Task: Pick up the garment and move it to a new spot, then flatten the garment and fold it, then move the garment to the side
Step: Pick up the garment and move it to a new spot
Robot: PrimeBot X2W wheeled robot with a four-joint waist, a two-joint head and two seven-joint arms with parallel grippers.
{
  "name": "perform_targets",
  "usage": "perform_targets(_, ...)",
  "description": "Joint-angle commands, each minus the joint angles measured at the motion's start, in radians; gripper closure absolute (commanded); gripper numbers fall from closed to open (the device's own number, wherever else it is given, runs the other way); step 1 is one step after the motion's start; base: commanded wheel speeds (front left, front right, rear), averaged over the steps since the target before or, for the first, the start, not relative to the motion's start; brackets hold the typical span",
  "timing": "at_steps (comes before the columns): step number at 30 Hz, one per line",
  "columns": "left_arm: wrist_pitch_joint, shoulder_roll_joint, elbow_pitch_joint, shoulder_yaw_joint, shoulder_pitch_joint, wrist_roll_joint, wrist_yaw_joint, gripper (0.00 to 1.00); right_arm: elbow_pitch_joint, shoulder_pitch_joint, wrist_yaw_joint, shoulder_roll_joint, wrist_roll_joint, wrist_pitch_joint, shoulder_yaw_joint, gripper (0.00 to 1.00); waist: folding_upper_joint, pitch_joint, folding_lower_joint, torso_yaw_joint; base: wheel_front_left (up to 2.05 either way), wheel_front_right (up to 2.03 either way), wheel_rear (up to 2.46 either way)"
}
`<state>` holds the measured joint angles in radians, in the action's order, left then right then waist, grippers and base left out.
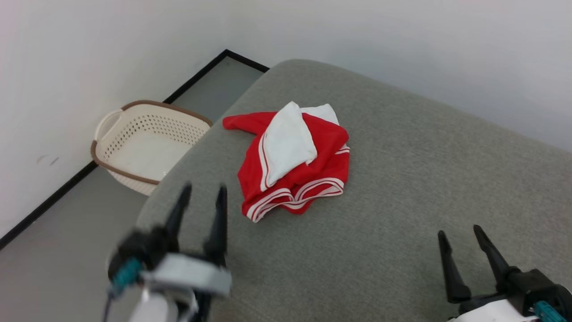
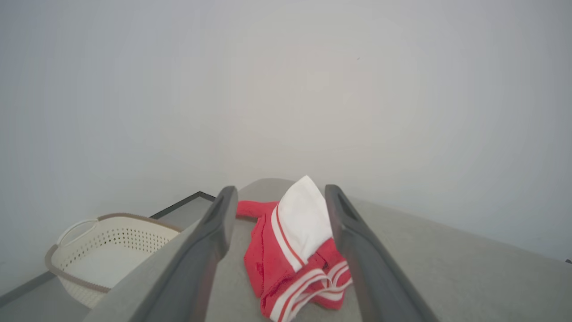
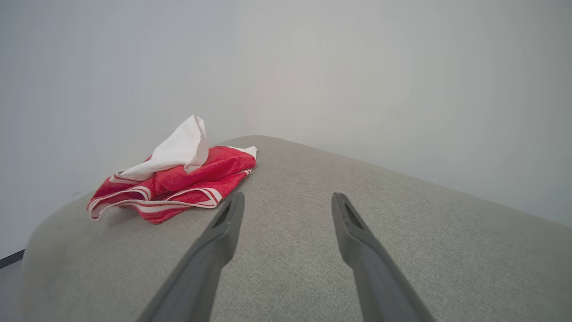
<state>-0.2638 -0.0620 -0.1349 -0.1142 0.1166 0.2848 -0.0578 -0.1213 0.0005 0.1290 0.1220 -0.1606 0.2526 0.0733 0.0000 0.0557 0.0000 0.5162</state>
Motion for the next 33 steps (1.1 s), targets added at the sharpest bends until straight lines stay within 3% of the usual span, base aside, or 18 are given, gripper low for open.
perform_targets(1, 0.001, -0.02, -0.036, 0.006, 0.088, 0.019, -0.021, 0.0, 0.024, 0.003, 0.004, -0.009, 0.02, -0.002, 0.007, 0.0, 0.0, 0.023, 0.0, -0.036, 0.0, 0.0, 0.0)
perform_targets(7, 0.017, -0.096, -0.187, 0.015, 0.376, 0.038, -0.054, 0.0, 0.077, -0.031, 0.001, -0.004, 0.038, -0.021, 0.036, 0.0, 0.0, 0.105, 0.0, -0.149, 0.0, 0.0, 0.0)
perform_targets(12, 0.091, -0.145, -0.374, 0.021, 0.577, 0.097, -0.068, 0.0, 0.091, -0.063, 0.001, -0.005, 0.042, -0.021, 0.054, 0.0, 0.0, 0.153, 0.0, -0.227, 0.0, 0.0, 0.0)
perform_targets(18, 0.373, -0.19, -0.616, -0.029, 0.761, 0.255, -0.074, 0.0, 0.096, -0.105, 0.001, -0.011, 0.041, -0.012, 0.081, 0.0, 0.0, 0.197, 0.0, -0.293, 0.0, 0.0, 0.0)
perform_targets(27, 0.822, -0.281, -0.733, -0.23, 0.86, 0.452, -0.074, 0.0, 0.1, -0.163, 0.001, -0.006, 0.04, -0.002, 0.108, 0.0, 0.0, 0.259, 0.0, -0.354, 0.0, 0.0, 0.0)
perform_targets(33, 0.947, -0.294, -0.773, -0.273, 0.886, 0.54, -0.074, 0.0, 0.106, -0.193, 0.001, -0.004, 0.038, 0.002, 0.116, 0.0, 0.0, 0.295, 0.0, -0.383, 0.0, 0.0, 0.0)
